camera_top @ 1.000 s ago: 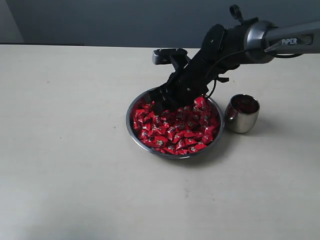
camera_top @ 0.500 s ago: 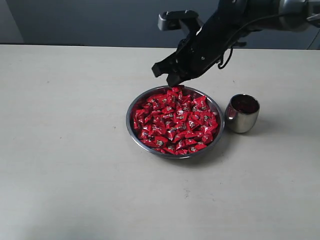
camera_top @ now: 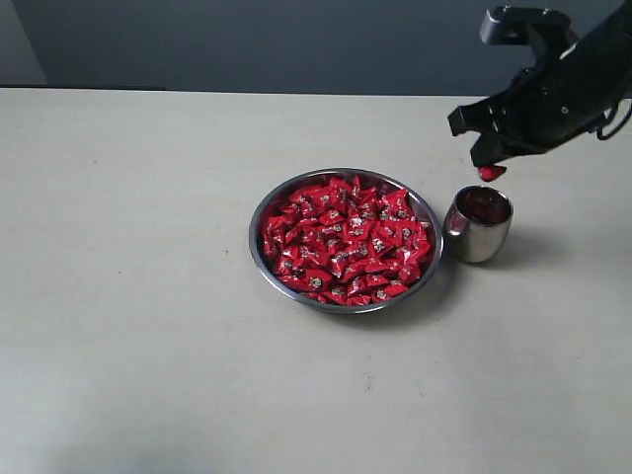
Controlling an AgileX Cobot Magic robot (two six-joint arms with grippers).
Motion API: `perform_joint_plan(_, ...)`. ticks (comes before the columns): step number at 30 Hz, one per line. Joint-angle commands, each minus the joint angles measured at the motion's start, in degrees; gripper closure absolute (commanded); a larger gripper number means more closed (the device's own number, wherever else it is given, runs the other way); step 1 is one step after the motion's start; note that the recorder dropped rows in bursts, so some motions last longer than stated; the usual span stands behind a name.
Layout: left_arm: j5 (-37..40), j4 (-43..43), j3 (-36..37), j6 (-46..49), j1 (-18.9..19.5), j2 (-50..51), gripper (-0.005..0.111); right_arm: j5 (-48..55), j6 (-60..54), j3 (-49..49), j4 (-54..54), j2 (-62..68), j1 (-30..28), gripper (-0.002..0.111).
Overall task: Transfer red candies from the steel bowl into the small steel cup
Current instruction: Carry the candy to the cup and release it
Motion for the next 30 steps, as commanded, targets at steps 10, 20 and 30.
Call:
perform_joint_plan(10,-0.3,0.1,-0.5,-0.1,0.1,-0.3,0.106,-11.2,-1.7,7.5,1.9,2.0,-0.7,0.103)
perform_joint_plan(20,-0.3,0.1,-0.5,-0.1,0.1,-0.3,0.106,-10.7,-2.2,7.5,2.2,2.0,-0.7,0.073)
perform_joint_plan(30,-0.3,0.1,-0.5,-0.1,0.1,-0.3,0.106,-0.9,-15.7,7.5,21.1,-0.3,-0.6,0.077)
